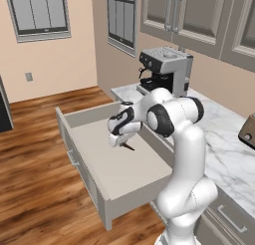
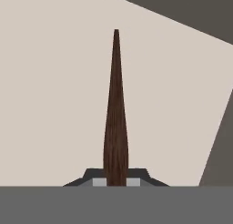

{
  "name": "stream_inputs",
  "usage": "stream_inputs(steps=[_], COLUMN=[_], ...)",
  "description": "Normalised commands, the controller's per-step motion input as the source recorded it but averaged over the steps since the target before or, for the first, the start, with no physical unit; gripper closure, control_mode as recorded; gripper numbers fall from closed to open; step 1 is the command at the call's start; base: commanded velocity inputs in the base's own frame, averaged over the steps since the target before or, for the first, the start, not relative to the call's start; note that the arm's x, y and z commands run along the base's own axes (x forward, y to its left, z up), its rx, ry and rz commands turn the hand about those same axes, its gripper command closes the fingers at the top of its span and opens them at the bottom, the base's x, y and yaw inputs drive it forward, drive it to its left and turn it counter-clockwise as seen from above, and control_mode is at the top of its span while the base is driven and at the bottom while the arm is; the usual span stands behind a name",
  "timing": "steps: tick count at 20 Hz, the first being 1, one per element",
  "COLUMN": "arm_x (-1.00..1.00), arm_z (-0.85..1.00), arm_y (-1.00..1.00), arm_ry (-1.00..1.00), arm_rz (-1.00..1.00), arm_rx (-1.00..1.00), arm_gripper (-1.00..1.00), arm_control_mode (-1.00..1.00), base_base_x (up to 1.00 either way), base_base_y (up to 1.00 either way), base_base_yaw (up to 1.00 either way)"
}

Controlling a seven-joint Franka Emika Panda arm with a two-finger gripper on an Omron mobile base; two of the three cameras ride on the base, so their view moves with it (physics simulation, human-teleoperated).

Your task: Organize the utensils by type. Pick up the wooden spoons from the counter and place them in the open cabinet. Then pick up the metallic utensils from the counter and place them in the open drawer.

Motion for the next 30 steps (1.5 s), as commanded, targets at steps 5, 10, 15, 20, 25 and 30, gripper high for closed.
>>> stream_inputs(steps=[5, 10, 15, 20, 25, 30], arm_x=[0.53, 0.27, 0.21, 0.04, 0.0, 0.0], arm_z=[-0.51, -0.78, -0.7, -0.7, -0.62, -0.36], arm_y=[0.0, 0.0, 0.0, 0.0, 0.0, 0.0], arm_ry=[0.02, -0.01, 0.0, -0.07, -0.14, -0.16], arm_rz=[0.0, 0.0, 0.0, 0.0, 0.0, 0.0], arm_rx=[-0.07, -0.02, 0.0, 0.0, 0.0, 0.0], arm_gripper=[1.0, 1.0, 1.0, 1.0, 1.0, 1.0], arm_control_mode=[-1.0, -1.0, -1.0, -1.0, -1.0, -1.0], base_base_x=[0.0, 0.0, 0.0, 0.0, 0.0, 0.0], base_base_y=[0.0, 0.0, 0.0, 0.0, 0.0, 0.0], base_base_yaw=[0.0, 0.0, 0.0, 0.0, 0.0, 0.0])
